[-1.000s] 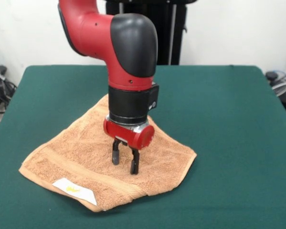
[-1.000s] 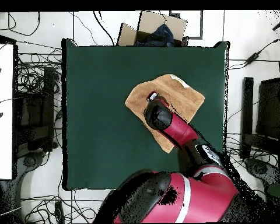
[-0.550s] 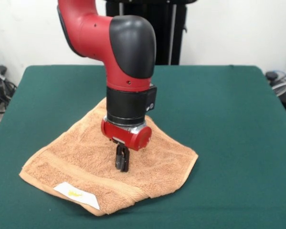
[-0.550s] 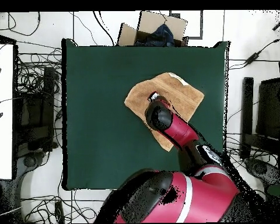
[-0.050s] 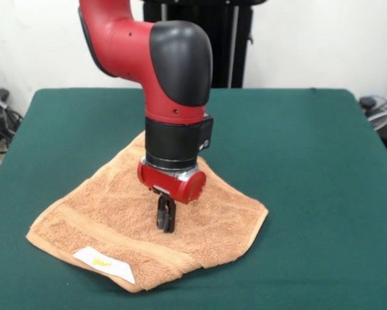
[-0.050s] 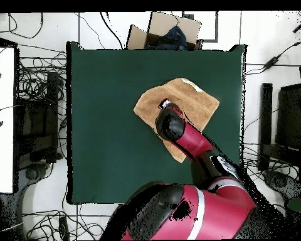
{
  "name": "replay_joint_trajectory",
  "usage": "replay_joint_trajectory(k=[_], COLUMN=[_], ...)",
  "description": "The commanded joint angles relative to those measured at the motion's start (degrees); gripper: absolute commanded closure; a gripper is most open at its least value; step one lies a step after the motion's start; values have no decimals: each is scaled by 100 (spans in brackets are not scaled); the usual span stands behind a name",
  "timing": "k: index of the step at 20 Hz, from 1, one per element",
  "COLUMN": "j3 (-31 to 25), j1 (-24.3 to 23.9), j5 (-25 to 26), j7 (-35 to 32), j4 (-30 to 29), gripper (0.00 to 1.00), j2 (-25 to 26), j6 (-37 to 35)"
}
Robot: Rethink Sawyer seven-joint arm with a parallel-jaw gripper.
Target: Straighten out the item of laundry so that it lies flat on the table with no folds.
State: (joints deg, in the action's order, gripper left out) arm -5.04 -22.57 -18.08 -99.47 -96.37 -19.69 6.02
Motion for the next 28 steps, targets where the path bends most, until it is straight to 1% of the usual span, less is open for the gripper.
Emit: replay_joint_trajectory(k=[1, 2, 4, 5, 7, 9, 10, 11, 12, 13, 14, 15, 17, 19, 22, 25, 26, 27, 28], j3=[-73, -8, 220, 304, 355, 347, 306, 243, 254, 392, 482, 661, 894, 1067, 1166, 1194, 1196, 1083, 1024], j1=[380, 436, 632, 702, 740, 720, 683, 633, 647, 777, 857, 1008, 1194, 1316, 1364, 1365, 1370, 1299, 1284], j5=[-261, -310, -491, -597, -677, -712, -712, -686, -698, -777, -815, -891, -946, -960, -951, -940, -928, -871, -901], j7=[-1204, -1210, -1212, -1226, -1238, -1251, -1262, -1313, -1354, -1427, -1449, -1503, -1584, -1640, -1640, -1601, -1572, -1419, -1434], j4=[-76, -85, -108, -133, -205, -337, -422, -585, -654, -684, -667, -596, -507, -429, -351, -348, -334, -275, -240], gripper=[100, 100, 100, 100, 100, 100, 100, 100, 100, 100, 100, 100, 100, 100, 100, 100, 100, 100, 100], j2=[257, 219, 82, -4, -92, -140, -158, -197, -231, -293, -328, -377, -458, -519, -560, -587, -577, -509, -449], j6=[-224, -305, -710, -1096, -1423, -1546, -1516, -1314, -1284, -1405, -1544, -1869, -2283, -2608, -2866, -2914, -2844, -2609, -2510])
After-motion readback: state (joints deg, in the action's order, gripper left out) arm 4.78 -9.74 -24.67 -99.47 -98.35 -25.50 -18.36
